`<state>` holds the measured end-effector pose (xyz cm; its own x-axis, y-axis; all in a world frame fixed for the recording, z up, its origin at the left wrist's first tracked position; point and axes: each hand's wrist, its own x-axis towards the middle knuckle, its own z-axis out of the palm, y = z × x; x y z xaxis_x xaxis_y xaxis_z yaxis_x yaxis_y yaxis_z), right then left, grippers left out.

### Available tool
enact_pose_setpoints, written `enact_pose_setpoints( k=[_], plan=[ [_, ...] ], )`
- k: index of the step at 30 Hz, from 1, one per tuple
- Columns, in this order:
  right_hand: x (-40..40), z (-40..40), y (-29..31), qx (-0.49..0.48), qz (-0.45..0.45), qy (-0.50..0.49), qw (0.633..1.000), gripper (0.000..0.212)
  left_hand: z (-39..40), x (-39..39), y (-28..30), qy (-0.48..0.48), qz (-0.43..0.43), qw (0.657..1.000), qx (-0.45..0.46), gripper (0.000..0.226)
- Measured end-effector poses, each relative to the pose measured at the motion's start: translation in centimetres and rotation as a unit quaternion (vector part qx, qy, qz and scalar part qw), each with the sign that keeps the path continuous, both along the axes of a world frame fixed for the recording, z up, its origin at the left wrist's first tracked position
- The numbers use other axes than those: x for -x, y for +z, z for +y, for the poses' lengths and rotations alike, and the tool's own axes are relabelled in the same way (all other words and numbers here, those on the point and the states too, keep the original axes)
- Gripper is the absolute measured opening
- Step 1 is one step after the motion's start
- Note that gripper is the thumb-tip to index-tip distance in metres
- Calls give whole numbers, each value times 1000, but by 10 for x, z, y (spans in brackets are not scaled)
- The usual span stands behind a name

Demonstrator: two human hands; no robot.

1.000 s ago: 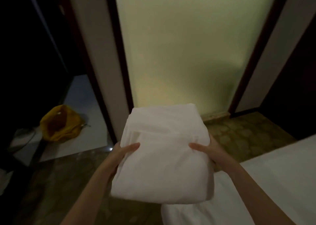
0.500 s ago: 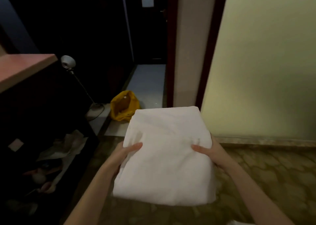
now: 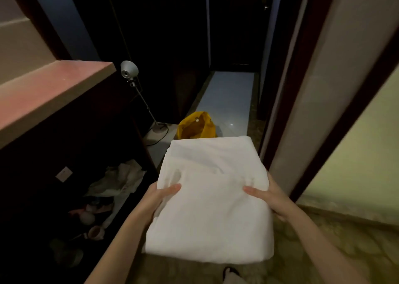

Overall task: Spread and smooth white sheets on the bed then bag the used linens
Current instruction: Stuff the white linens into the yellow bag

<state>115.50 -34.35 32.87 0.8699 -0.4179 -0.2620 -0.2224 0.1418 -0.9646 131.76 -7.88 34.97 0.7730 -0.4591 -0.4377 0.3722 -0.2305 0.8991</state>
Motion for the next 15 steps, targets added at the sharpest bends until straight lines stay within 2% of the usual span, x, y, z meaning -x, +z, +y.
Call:
enact_pose_setpoints(
  k=[2,5,8,10,15],
  plan=[
    [-39,-24,-9,-5,-5,21,1000,125,-17,-29,-9,20,6,1000,10,35],
    [-96,-58,-12,-2,7,34,999,119,-44,-76,-14,39,16,999,18,44],
    [-155,-91,-11,-10,5,59,998,108,-72,-121,-16,54,24,998,32,30],
    [-196,-113,-14,-6,12,75,997,100,-89,-156,-22,59,37,997,37,30],
    [-276,-154,-23,5,31,82,996,117,-130,-234,-41,70,62,995,43,39]
  ],
)
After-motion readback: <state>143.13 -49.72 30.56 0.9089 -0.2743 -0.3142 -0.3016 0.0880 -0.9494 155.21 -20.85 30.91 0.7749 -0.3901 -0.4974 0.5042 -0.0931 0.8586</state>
